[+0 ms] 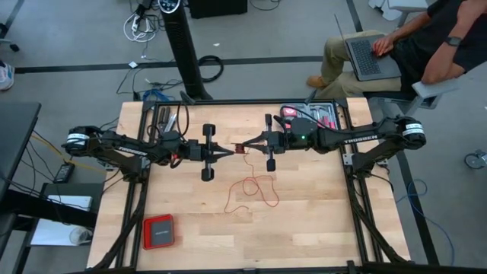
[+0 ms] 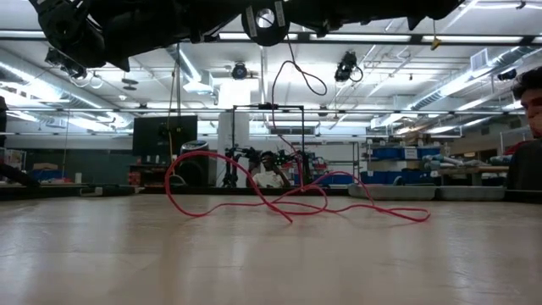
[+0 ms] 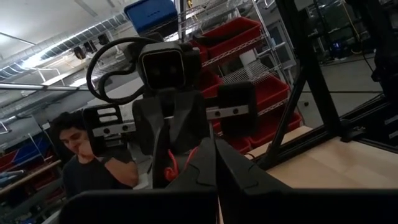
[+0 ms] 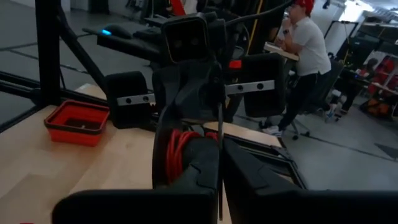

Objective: Coil cords
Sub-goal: Coil the red cable wire onto the black spool

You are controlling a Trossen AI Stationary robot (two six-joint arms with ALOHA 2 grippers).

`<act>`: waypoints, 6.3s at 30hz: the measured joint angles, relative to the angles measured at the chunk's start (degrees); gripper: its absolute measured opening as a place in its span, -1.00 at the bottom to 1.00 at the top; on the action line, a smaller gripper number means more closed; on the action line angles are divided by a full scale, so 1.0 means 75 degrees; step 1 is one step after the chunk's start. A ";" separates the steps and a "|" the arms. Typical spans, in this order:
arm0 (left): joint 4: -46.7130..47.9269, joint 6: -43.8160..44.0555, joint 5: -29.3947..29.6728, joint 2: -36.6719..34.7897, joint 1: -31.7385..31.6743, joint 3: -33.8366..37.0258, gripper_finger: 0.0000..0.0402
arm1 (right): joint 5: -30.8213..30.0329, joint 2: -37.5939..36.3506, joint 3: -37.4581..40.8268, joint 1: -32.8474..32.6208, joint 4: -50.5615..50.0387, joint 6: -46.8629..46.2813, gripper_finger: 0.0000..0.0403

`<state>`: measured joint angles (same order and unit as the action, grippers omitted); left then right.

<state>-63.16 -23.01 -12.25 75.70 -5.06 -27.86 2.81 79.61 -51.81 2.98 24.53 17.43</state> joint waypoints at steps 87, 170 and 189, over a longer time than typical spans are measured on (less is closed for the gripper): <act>0.7118 0.0638 0.2256 -0.0399 0.0297 -0.3653 -1.00 | -0.2997 -0.1676 0.0321 -0.0926 -0.2663 -0.1122 -0.72; 0.0956 0.1657 -0.2773 -0.0295 -0.0469 -0.1982 -1.00 | -0.1060 0.1080 0.1049 -0.1130 -0.0001 -0.0873 -1.00; 0.1709 0.3418 -0.4402 -0.0289 -0.0460 -0.1973 -1.00 | -0.0312 0.2110 0.1052 0.0117 0.0032 -0.1342 -0.95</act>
<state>-50.34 2.62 -45.26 73.54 -8.51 -42.65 0.47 95.44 -43.92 3.86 24.77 7.37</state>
